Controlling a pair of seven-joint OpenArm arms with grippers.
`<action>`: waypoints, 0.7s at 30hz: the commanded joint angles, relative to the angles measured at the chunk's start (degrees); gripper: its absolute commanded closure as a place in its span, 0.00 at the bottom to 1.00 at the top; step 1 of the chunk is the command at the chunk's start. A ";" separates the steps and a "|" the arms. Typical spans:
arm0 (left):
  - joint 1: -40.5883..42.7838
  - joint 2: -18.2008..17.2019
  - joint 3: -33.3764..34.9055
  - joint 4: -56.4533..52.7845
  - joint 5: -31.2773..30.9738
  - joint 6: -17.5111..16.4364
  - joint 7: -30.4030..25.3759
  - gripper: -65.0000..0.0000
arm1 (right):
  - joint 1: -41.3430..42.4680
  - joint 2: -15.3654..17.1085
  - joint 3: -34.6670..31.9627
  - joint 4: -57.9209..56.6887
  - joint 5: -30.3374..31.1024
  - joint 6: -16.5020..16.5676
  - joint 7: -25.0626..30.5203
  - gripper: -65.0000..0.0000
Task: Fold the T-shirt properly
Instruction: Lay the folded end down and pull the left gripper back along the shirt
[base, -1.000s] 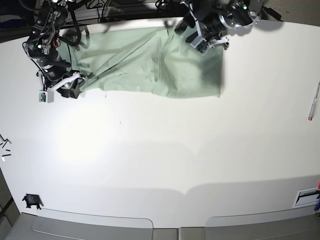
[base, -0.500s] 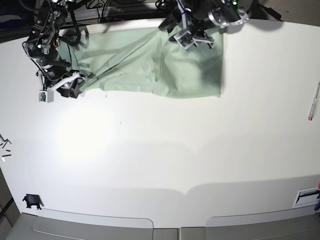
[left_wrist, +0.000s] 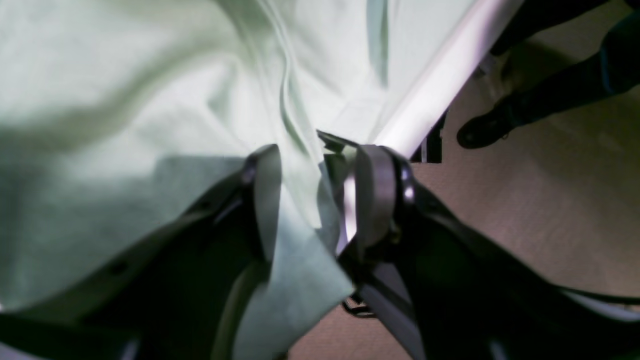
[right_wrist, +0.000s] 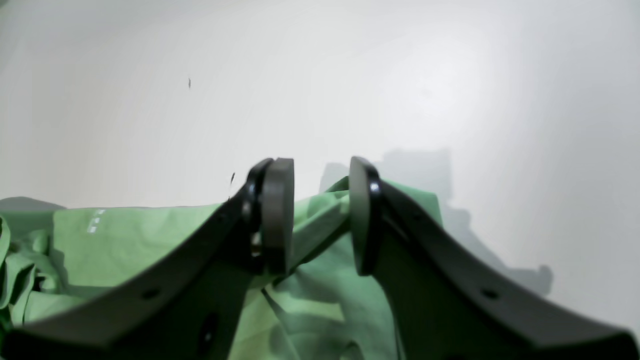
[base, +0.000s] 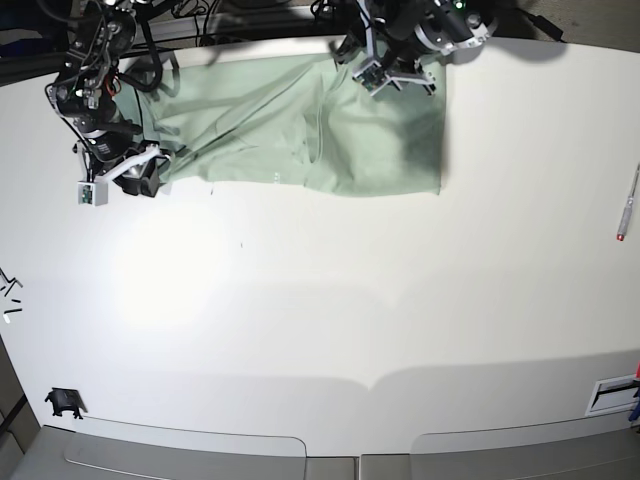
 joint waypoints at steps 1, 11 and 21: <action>-0.24 0.13 0.11 0.07 -0.94 -0.39 -1.14 0.67 | 0.46 0.92 0.28 0.85 0.68 0.26 1.49 0.73; -2.99 0.13 0.11 -1.81 -0.90 0.70 -1.88 0.94 | 0.46 0.92 0.28 0.85 0.66 0.26 1.49 0.73; -3.50 0.13 0.11 0.90 -5.73 1.70 -2.56 1.00 | 0.46 0.92 0.28 0.85 0.63 0.26 1.46 0.73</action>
